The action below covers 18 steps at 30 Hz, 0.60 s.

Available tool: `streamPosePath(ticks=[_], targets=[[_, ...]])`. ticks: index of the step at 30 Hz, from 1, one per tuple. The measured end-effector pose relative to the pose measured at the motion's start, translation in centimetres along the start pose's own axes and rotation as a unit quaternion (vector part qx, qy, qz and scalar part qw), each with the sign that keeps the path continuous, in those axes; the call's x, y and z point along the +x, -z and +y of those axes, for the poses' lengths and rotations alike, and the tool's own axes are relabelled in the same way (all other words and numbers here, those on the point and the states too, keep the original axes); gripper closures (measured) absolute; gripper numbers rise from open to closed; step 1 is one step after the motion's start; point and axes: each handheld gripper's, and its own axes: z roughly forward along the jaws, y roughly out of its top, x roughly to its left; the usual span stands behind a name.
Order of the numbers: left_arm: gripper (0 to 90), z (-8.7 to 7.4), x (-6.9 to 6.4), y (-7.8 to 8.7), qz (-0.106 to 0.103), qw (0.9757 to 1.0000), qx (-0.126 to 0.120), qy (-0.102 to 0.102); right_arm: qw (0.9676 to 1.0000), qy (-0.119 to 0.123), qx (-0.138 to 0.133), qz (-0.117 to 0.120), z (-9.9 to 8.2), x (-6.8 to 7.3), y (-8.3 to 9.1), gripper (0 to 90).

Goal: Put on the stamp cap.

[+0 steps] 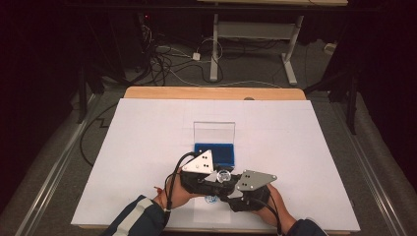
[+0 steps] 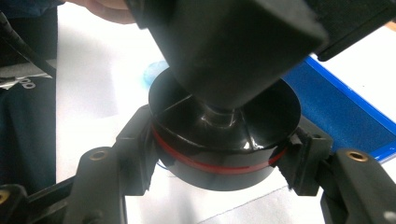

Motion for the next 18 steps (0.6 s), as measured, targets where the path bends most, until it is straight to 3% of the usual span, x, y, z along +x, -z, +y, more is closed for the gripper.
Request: streamPosePath(ticks=[18], targets=[[53.5, 0.00, -0.07, -0.21, 0.001, 1.0000, -0.002, 0.003, 1.0000, -0.005, 0.000, 0.001, -0.07, 0.01, -0.18, 37.4]])
